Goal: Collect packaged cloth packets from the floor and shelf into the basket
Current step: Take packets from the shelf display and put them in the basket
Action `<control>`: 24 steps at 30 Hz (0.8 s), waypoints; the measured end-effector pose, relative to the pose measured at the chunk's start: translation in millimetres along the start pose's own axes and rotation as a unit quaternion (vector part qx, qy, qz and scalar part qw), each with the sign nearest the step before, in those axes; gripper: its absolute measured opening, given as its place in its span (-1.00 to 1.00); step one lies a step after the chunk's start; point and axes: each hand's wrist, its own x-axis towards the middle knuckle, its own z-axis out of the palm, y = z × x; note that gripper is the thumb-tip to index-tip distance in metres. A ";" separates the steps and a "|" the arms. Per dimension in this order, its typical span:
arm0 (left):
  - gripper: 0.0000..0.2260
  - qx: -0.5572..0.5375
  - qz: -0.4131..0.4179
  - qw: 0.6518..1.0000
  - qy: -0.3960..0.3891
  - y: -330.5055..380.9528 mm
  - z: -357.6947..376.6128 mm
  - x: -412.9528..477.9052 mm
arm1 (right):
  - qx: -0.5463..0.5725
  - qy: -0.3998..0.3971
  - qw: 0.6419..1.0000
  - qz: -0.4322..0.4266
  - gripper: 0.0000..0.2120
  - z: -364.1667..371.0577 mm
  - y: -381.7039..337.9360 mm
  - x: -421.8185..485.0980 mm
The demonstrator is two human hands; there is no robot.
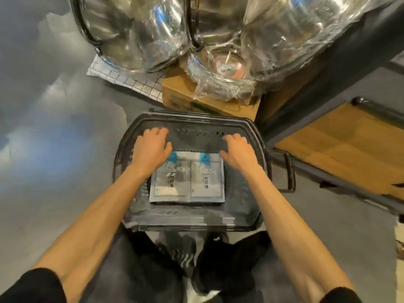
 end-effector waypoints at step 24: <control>-0.18 -0.156 -0.297 0.932 -0.136 -78.4 289.4 64.6 | 0.079 -0.063 0.981 0.167 -0.43 283.3 55.2 123.1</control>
